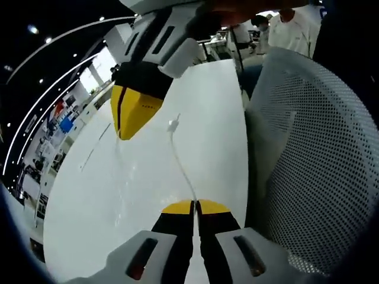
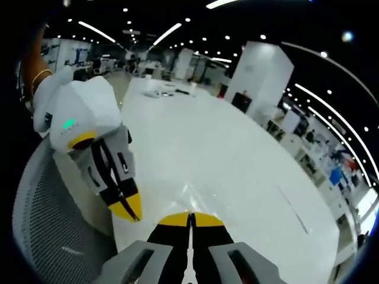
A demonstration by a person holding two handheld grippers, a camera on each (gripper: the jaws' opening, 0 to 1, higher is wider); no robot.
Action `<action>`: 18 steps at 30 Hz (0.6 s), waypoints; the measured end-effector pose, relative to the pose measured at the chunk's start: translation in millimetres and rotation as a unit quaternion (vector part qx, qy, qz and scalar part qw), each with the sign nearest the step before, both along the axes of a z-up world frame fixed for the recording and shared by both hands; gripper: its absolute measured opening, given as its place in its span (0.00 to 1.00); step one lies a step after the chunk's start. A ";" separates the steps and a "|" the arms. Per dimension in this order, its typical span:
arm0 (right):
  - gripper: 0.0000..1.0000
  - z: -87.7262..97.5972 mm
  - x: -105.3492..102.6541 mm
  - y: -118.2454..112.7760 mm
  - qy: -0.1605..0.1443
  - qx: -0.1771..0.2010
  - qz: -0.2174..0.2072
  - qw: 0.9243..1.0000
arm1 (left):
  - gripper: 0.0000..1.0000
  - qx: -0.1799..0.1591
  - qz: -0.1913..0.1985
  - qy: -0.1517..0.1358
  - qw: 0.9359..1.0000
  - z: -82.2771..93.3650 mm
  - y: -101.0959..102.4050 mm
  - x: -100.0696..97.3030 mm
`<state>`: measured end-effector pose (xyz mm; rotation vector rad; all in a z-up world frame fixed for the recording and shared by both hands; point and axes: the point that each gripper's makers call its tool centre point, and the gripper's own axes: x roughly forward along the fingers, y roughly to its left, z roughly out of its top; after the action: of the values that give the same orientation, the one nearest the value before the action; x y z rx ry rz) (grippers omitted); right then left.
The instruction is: Open the resealable bag by pulling the two sides of the seal apart until the entire bag opening is separated and visibly accessible.
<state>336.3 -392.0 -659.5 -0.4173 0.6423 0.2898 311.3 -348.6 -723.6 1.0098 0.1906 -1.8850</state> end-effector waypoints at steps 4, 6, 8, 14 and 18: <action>0.00 -10.2 -4.8 7.1 0.013 0.008 0.005 1.000 | 0.00 0.014 -0.002 0.008 1.000 -5.6 9.8 -3.5; 0.00 -18.0 -7.6 8.7 0.024 0.014 0.001 1.000 | 0.00 0.021 0.005 0.026 0.999 -8.7 14.2 -6.1; 0.00 -22.2 -9.6 11.4 0.027 0.020 0.000 0.999 | 0.00 0.024 0.007 0.035 0.999 -11.4 16.8 -7.1; 0.00 -33.3 -11.0 13.1 0.037 0.024 -0.002 0.999 | 0.00 0.028 0.023 0.034 0.999 -15.0 17.4 -2.8; 0.00 -40.3 -10.4 13.5 0.044 0.010 -0.005 0.999 | 0.01 0.019 0.039 0.039 0.998 -10.5 10.5 -0.4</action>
<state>325.9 -378.6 -699.8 -0.3846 0.7276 0.3062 310.9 -338.1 -734.1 0.9413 0.3072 -1.8573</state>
